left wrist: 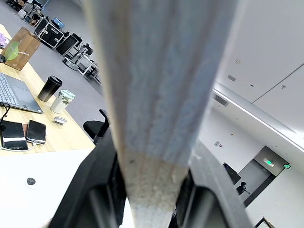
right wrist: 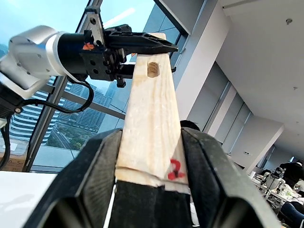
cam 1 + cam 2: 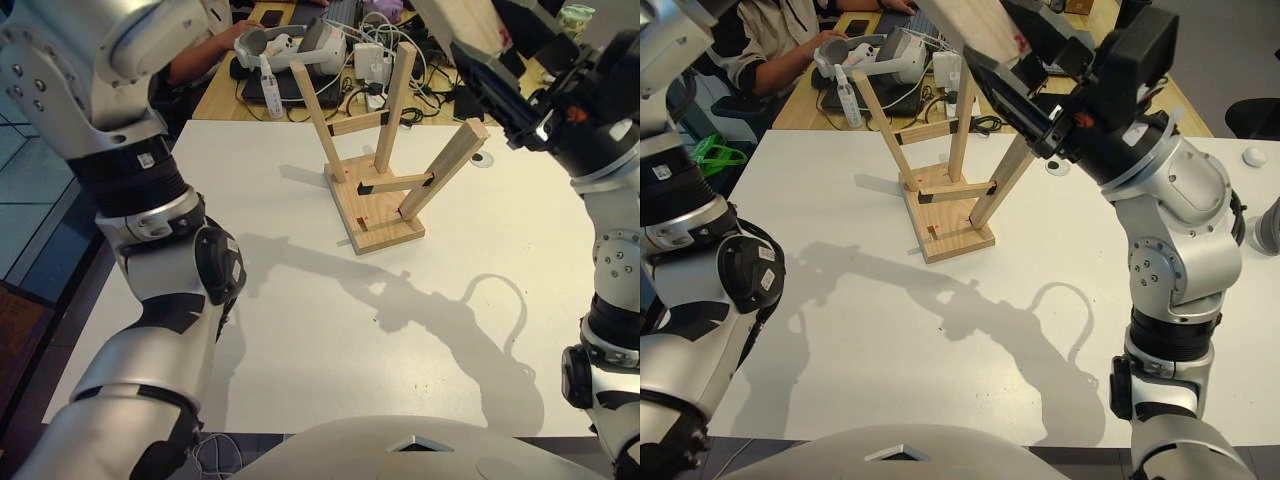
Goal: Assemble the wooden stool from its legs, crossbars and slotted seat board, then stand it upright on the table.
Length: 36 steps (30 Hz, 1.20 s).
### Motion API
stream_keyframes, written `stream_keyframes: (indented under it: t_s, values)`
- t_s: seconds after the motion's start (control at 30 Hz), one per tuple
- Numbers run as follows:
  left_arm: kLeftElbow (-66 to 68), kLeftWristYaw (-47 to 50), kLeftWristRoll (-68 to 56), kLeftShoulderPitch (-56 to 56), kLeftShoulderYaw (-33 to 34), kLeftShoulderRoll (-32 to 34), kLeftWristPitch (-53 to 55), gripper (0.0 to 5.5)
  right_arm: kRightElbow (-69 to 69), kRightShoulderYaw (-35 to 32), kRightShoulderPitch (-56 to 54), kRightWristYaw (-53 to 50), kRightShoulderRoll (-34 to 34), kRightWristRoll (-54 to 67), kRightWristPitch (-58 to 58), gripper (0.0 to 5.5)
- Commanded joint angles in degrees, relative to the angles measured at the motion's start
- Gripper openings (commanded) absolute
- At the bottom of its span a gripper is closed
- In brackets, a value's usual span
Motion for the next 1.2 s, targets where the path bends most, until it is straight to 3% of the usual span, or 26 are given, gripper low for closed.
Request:
stream_keyframes:
  t_s: [0.03,0.2,0.3,0.43,0.53,0.63,0.77,0.97,1.2]
  values:
    - [-1.03,-0.07,-1.79,0.13,-0.91,1.66,-3.37,1.02,1.60,2.39,1.25,3.71,-2.28,-3.37,-2.78,2.82]
    - [-1.84,-2.67,2.29,0.92,-1.15,4.12,-6.12,1.02,2.76,0.87,1.04,4.00,-3.40,-0.88,0.43,3.64]
    - [-1.35,-5.88,8.31,0.71,1.40,8.62,-8.77,1.02,12.70,-13.02,-7.57,-5.89,-1.98,10.79,6.09,3.67]
    - [-1.86,-9.92,17.69,2.90,2.84,13.96,-11.40,1.02,29.61,-25.24,-11.67,-22.24,-3.02,7.60,2.51,3.67]
    - [-4.86,-10.64,24.23,6.95,2.05,15.59,-11.80,1.02,35.05,-19.80,-3.95,-27.97,-3.87,-3.78,3.32,3.67]
    - [-11.38,-10.45,28.63,14.13,0.02,15.74,-10.18,1.02,35.06,-8.08,6.20,-26.28,-0.19,-10.70,7.59,3.67]
    - [-23.15,-9.84,39.10,26.81,-8.79,15.89,-6.93,1.02,30.48,5.09,15.32,-22.29,3.01,-13.71,18.08,3.67]
    - [-31.45,-7.43,49.12,33.78,-17.09,10.80,-5.28,1.02,32.47,9.36,15.21,-19.74,5.30,-17.02,16.81,3.67]
    - [-32.58,-8.75,56.90,34.00,-19.69,6.72,-4.12,1.02,46.42,11.61,7.19,-19.93,10.98,-22.04,8.88,3.67]
